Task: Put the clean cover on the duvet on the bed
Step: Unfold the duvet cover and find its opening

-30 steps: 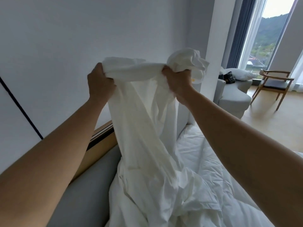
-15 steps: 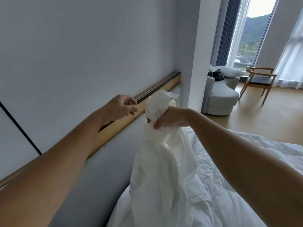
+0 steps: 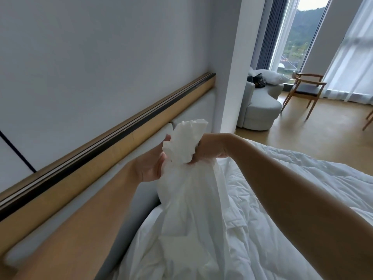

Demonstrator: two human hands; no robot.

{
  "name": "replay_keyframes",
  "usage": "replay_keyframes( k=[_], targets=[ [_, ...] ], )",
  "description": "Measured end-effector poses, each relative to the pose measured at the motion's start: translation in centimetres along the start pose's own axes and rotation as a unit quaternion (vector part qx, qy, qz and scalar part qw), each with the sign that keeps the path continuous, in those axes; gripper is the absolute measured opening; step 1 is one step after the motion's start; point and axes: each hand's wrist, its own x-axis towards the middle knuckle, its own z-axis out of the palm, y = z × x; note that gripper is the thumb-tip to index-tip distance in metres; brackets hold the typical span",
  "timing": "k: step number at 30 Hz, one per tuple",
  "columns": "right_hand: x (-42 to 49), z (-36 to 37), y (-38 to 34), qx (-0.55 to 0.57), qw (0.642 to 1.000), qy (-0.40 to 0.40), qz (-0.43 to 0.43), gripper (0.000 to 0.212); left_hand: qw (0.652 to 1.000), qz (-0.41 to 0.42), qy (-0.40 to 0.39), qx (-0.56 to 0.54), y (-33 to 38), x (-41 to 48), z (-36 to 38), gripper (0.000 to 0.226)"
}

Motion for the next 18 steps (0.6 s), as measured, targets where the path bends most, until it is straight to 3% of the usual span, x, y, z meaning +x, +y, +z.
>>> replay_keyframes(
  k=[3, 7, 10, 15, 18],
  targets=[
    [0.2, 0.3, 0.9, 0.019, 0.998, 0.055, 0.0, 0.035, 1.0, -0.024, -0.011, 0.007, -0.2, -1.2, -0.9, 0.089],
    [0.0, 0.3, 1.7, 0.026, 0.996, 0.088, -0.007, 0.024, 0.997, 0.042, -0.065, 0.027, 1.1, -2.0, 0.4, 0.048],
    [-0.2, 0.5, 2.0, 0.018, 0.991, 0.132, -0.034, 0.021, 0.997, 0.04, -0.028, 0.061, 2.7, -1.0, 2.7, 0.037],
    [-0.8, 0.9, 3.4, 0.075, 0.971, 0.215, -0.074, 0.049, 1.0, 0.01, 0.018, 0.021, 3.3, -1.0, 3.8, 0.038],
    [-1.4, 0.5, 4.5, 0.168, 0.964, 0.204, -0.024, 0.051, 0.996, -0.041, -0.01, 0.082, 3.0, -2.3, 3.1, 0.064]
  ],
)
